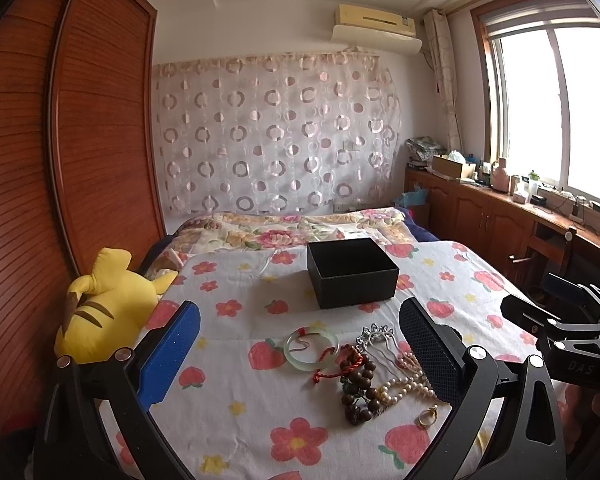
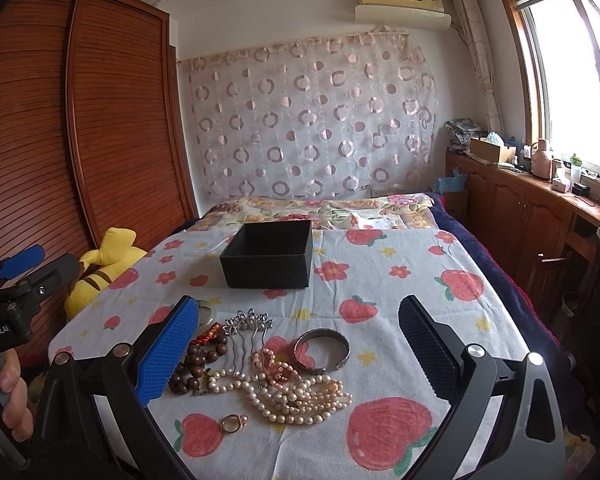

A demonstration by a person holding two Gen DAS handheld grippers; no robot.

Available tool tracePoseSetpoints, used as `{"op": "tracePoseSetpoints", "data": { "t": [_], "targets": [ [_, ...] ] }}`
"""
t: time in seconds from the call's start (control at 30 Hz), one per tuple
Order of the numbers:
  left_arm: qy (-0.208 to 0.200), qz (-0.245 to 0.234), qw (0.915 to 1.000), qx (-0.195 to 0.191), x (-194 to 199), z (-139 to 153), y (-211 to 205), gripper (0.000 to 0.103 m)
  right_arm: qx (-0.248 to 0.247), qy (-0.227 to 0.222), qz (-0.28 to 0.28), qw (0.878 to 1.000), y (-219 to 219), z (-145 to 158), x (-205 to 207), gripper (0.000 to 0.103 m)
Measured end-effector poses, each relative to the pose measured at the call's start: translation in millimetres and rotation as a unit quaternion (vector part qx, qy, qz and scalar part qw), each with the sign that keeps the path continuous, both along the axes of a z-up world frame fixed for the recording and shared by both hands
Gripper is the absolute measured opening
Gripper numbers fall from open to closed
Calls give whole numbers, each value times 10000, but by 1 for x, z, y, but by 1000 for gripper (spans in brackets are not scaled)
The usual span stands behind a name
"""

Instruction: Organize jewelry

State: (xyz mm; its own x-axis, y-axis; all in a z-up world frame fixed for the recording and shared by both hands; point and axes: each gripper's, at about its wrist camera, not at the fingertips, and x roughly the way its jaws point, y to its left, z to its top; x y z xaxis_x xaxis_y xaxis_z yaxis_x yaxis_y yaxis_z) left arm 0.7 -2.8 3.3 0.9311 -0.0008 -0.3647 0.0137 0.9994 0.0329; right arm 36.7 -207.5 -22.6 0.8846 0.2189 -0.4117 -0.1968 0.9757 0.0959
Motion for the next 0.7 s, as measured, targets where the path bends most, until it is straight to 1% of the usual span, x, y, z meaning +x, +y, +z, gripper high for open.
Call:
{"op": "tracePoseSetpoints", "data": {
  "t": [0.23,0.43,0.7],
  "targets": [
    [111,-42,9999,-45,-1,-4,0,97,-1,45,60,10000,0,-3,3,101],
    [341,-113,9993,-85,9,-17,5,97,-7,200,144,9997,-4,-19,13,101],
    [588,-106,9982,-87,22,-31,14,97,-147,323,153,9993,-12,-31,27,101]
  ]
}}
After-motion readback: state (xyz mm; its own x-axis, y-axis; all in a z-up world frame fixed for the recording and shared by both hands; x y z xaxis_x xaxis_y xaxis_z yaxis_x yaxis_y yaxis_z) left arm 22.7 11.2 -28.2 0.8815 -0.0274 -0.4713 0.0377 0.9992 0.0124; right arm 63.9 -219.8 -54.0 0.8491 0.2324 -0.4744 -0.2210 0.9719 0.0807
